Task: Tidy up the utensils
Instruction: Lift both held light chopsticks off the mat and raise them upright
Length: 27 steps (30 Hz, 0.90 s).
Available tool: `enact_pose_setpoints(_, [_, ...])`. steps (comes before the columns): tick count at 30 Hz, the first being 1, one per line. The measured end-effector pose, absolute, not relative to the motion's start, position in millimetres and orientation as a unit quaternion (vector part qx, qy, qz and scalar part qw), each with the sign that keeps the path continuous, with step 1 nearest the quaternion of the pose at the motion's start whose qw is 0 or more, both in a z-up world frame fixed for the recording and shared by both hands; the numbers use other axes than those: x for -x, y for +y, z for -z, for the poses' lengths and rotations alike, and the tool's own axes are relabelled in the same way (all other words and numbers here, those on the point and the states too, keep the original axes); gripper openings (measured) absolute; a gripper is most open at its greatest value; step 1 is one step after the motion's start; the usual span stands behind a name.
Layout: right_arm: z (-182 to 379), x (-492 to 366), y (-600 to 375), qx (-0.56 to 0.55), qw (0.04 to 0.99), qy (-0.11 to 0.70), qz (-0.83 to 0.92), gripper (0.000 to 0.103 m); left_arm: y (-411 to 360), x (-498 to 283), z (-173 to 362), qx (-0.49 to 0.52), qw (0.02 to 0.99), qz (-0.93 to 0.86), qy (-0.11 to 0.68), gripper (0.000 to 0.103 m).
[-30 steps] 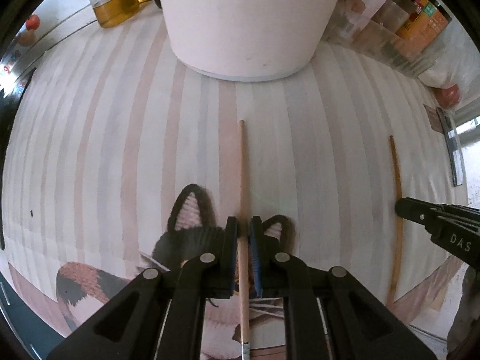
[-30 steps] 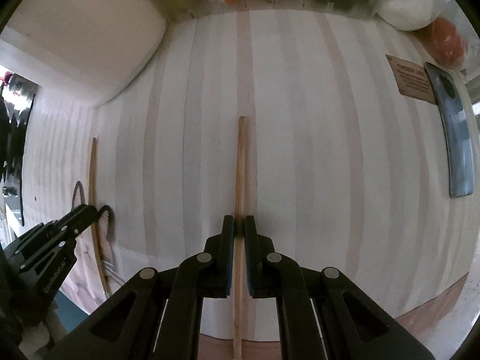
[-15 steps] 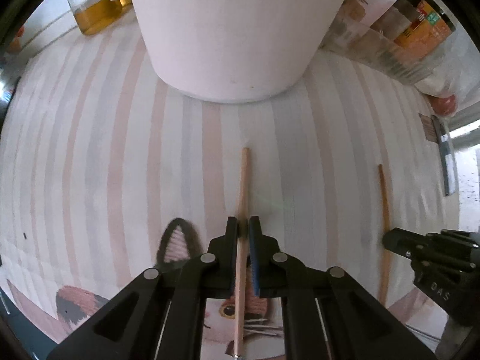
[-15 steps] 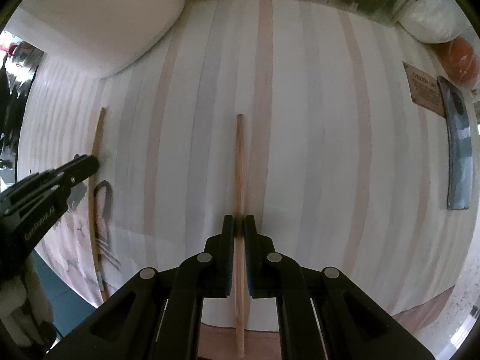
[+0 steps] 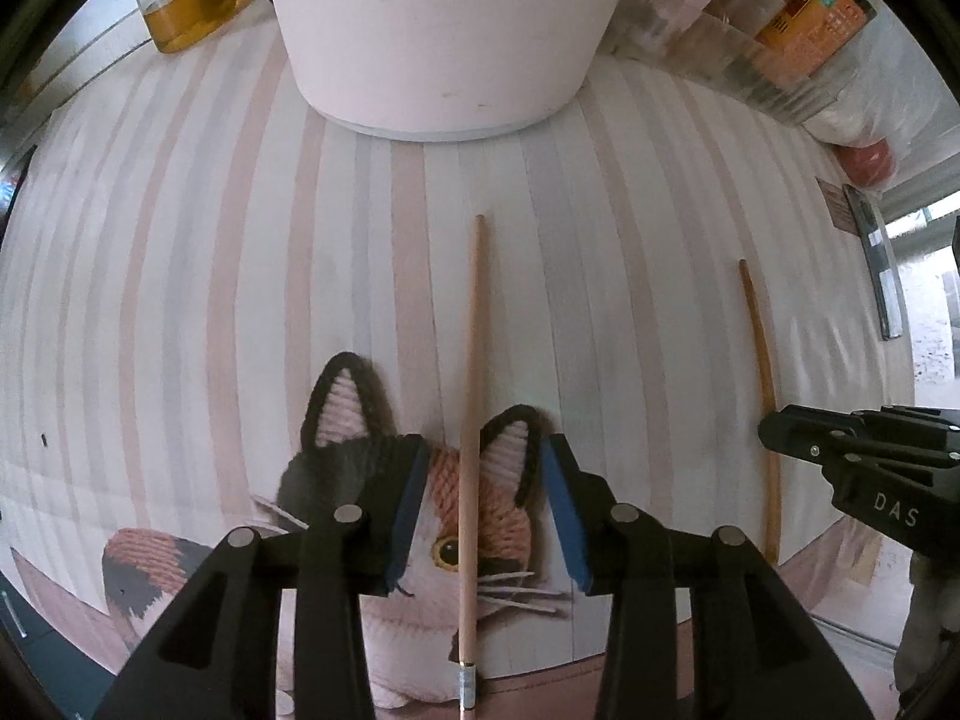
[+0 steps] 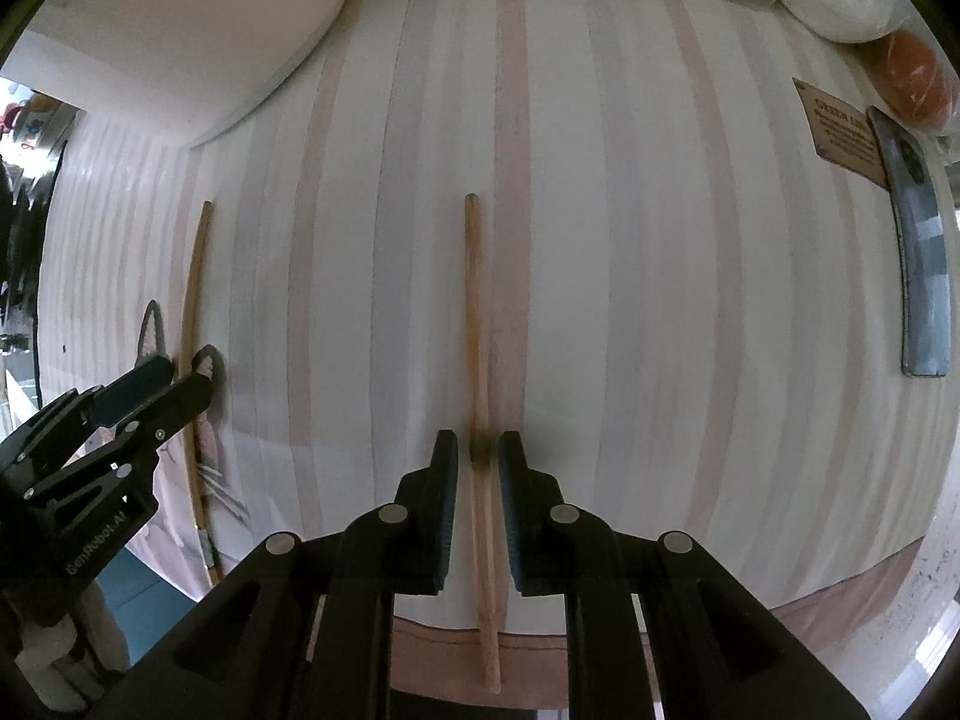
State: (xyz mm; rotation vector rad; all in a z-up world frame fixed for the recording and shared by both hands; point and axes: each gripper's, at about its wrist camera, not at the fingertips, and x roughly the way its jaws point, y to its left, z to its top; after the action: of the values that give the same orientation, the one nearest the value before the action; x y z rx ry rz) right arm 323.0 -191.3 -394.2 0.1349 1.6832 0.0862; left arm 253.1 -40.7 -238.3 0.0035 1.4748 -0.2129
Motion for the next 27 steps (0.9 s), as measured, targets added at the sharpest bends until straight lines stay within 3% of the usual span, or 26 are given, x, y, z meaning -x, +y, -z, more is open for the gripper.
enact_pose_setpoints(27, [380.7,-313.1,-213.6,-0.053,0.666,0.743,-0.033,0.015,-81.1,-241.9,243.8,-0.047,0.742,0.092,0.663,0.035])
